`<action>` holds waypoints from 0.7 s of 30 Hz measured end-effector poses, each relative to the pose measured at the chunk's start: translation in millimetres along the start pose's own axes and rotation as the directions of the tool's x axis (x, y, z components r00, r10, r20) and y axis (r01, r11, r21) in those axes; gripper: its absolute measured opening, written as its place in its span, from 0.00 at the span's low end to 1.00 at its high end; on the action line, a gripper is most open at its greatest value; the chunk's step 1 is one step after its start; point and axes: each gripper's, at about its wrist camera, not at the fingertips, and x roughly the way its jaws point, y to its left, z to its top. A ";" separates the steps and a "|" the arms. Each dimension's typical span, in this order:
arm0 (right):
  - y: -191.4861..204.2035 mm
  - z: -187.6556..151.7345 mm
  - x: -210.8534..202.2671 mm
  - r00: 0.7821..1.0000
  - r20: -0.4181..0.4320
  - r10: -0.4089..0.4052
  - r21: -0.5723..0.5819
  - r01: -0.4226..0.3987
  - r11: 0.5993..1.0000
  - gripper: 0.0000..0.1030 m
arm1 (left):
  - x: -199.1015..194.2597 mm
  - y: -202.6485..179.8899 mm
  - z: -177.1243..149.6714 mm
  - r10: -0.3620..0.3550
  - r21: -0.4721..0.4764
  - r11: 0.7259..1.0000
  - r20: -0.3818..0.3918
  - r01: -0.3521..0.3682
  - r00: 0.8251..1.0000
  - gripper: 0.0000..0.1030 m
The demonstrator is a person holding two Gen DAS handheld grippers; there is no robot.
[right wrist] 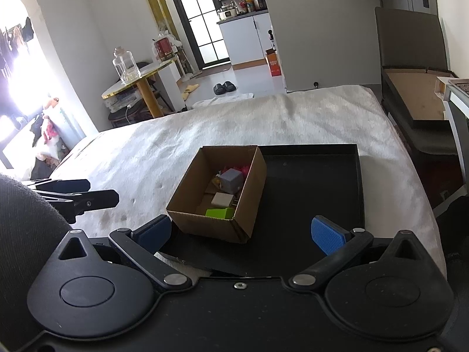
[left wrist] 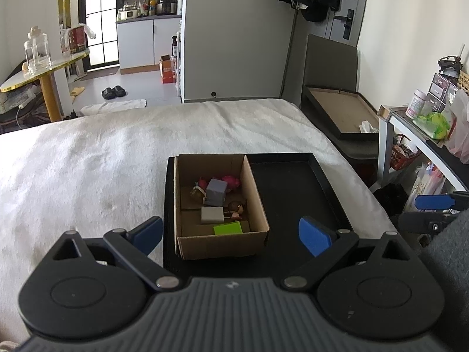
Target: Organize rigid objects
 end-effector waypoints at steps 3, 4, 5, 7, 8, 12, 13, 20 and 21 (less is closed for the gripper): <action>0.4 0.2 -1.6 1.000 -0.006 -0.003 -0.002 0.003 1.000 1.00 | 0.1 0.3 0.1 0.005 -0.006 1.000 -0.007 -0.005 1.000 0.96; 0.7 0.1 -1.6 1.000 -0.009 -0.003 0.000 0.003 1.000 1.00 | -0.1 -0.2 0.0 0.005 -0.008 1.000 -0.008 -0.005 1.000 0.96; 0.7 0.1 -1.3 1.000 -0.012 -0.003 0.001 0.003 1.000 1.00 | 0.0 -0.4 -0.1 0.005 -0.009 1.000 -0.011 -0.005 1.000 0.96; 0.2 0.1 -1.1 1.000 -0.018 -0.001 0.006 0.001 1.000 1.00 | 0.6 -0.4 0.3 0.006 -0.012 1.000 -0.015 -0.006 1.000 0.96; 0.0 0.3 -0.8 1.000 -0.020 0.001 0.007 -0.001 1.000 1.00 | 0.8 -0.5 0.3 0.008 -0.013 1.000 -0.016 -0.008 1.000 0.96; -0.3 1.0 -0.5 1.000 -0.023 0.002 0.008 -0.002 1.000 1.00 | 2.2 -0.6 -0.7 0.007 -0.023 1.000 -0.024 -0.008 1.000 0.96; -0.5 1.1 -0.1 1.000 -0.026 0.003 0.010 -0.002 1.000 1.00 | 2.4 -0.1 -0.6 0.006 -0.026 1.000 -0.026 -0.007 1.000 0.96; 2.3 1.6 0.5 1.000 -0.031 -0.007 0.002 0.007 1.000 1.00 | 3.4 0.4 -0.5 0.009 -0.029 1.000 -0.033 -0.010 0.999 0.96; 2.3 1.6 0.4 1.000 -0.031 -0.006 0.003 0.006 1.000 1.00 | 3.6 0.0 -0.6 0.010 -0.029 1.000 -0.034 -0.011 0.999 0.96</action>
